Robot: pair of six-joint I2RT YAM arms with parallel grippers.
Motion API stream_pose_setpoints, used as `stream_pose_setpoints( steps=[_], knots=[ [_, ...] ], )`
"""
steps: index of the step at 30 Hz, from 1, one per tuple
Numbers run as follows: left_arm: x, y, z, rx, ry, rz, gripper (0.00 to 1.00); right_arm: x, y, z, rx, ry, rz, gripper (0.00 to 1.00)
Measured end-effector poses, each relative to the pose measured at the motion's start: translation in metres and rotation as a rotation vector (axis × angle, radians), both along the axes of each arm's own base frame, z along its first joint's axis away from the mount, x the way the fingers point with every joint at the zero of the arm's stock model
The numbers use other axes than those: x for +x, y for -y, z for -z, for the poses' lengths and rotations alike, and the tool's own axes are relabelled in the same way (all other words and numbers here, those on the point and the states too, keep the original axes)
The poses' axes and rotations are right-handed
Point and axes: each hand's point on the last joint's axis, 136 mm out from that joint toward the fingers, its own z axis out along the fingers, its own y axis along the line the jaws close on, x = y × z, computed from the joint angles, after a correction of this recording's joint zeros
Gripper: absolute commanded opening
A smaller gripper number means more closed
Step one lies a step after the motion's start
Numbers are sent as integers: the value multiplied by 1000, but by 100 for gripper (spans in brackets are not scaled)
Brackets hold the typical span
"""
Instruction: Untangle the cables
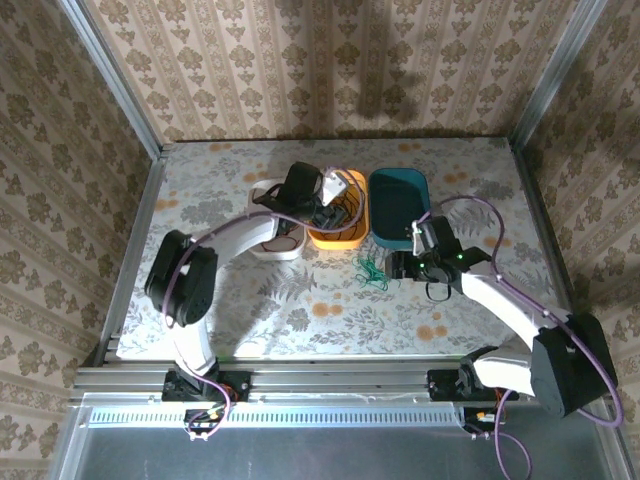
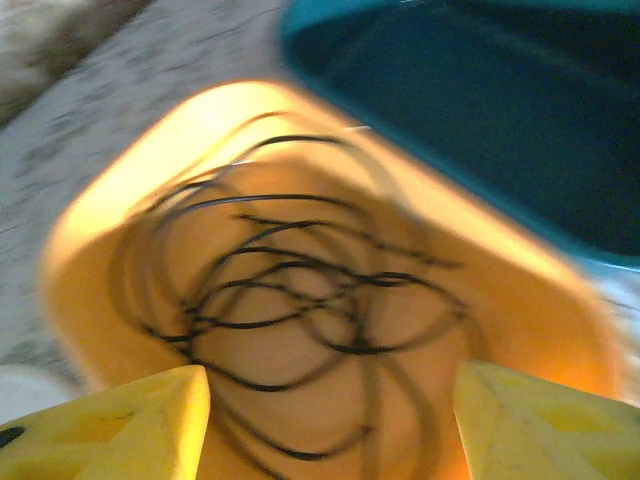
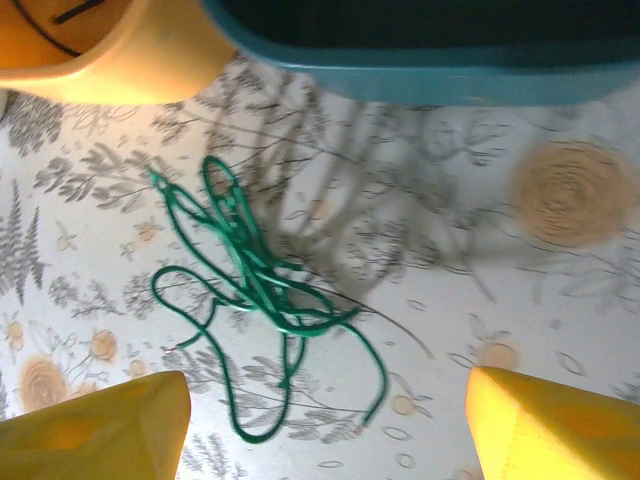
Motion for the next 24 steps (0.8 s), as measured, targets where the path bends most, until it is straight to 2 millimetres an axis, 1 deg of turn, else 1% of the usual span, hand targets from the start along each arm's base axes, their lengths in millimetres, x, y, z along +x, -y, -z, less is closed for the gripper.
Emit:
stream_pose_setpoints(
  steps=[2, 4, 6, 9, 12, 16, 20, 23, 24],
  knots=[
    [-27, 10, -2, -30, -38, 90, 64, 1, -7, 6, -4, -26, -32, 73],
    [-50, 19, 3, -46, -75, 162, 64, 1, -11, 14, -7, -65, -53, 73],
    [-69, 26, 15, -39, -112, 215, 63, 0, -14, 23, -13, -110, -68, 72],
    [-89, 37, 26, -22, -138, 267, 63, -3, -15, 35, -23, -167, -76, 70],
    [-100, 49, 37, -7, -144, 307, 62, -11, -12, 45, -40, -218, -73, 62],
    [-107, 60, 57, 28, -159, 338, 60, -16, -10, 51, -50, -253, -69, 50],
    [-107, 69, 72, 45, -158, 345, 58, -18, -8, 53, -52, -262, -62, 38],
    [-103, 77, 77, 39, -149, 350, 57, -18, -4, 56, -52, -272, -48, 35],
    [-101, 80, 77, 35, -144, 351, 57, -17, -2, 57, -51, -277, -42, 32]
  ],
)
